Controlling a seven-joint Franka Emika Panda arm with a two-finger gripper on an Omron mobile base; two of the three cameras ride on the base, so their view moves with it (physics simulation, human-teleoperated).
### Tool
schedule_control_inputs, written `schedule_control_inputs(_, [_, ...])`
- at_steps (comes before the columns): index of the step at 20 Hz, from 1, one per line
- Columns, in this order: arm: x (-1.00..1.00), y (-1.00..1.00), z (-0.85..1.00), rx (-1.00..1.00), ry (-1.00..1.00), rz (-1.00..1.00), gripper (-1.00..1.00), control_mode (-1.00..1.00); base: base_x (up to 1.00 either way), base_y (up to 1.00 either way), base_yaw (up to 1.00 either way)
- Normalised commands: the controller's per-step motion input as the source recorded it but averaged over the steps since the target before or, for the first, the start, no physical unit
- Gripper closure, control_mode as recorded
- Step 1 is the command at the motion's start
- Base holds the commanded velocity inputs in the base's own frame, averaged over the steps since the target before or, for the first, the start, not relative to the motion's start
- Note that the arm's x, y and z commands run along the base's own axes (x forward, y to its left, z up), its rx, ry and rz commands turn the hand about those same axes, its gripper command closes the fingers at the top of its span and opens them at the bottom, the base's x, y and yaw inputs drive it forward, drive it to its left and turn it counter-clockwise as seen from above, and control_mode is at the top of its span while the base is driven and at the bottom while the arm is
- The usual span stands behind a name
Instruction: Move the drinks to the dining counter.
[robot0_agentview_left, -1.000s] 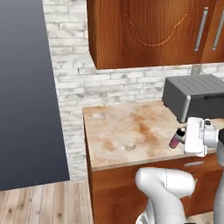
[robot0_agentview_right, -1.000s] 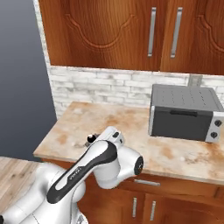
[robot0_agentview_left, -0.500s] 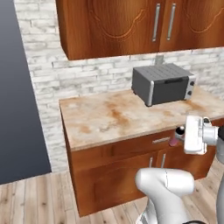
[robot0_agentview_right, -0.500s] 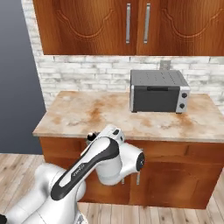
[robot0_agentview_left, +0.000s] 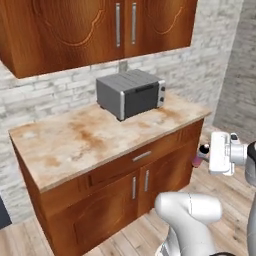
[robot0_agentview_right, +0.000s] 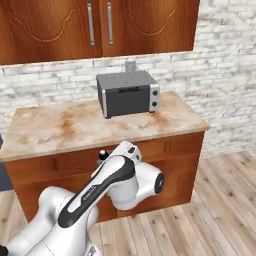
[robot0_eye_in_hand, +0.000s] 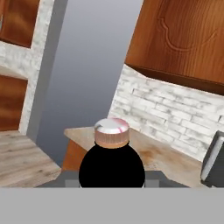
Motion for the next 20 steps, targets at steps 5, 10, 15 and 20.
schedule_control_inputs(5, [0.00,0.00,0.00,0.00,0.00,0.00,1.00,1.00,-0.17,-0.09,-0.51])
schedule_control_inputs(10, [0.00,0.00,0.00,0.00,0.00,0.00,1.00,1.00,-0.19,-0.21,-0.49])
schedule_control_inputs(15, [0.00,0.00,0.00,0.00,0.00,0.00,1.00,1.00,-0.31,-0.34,-0.48])
schedule_control_inputs(20, [0.00,0.00,0.00,0.00,0.00,0.00,1.00,1.00,-0.27,-0.33,-0.51])
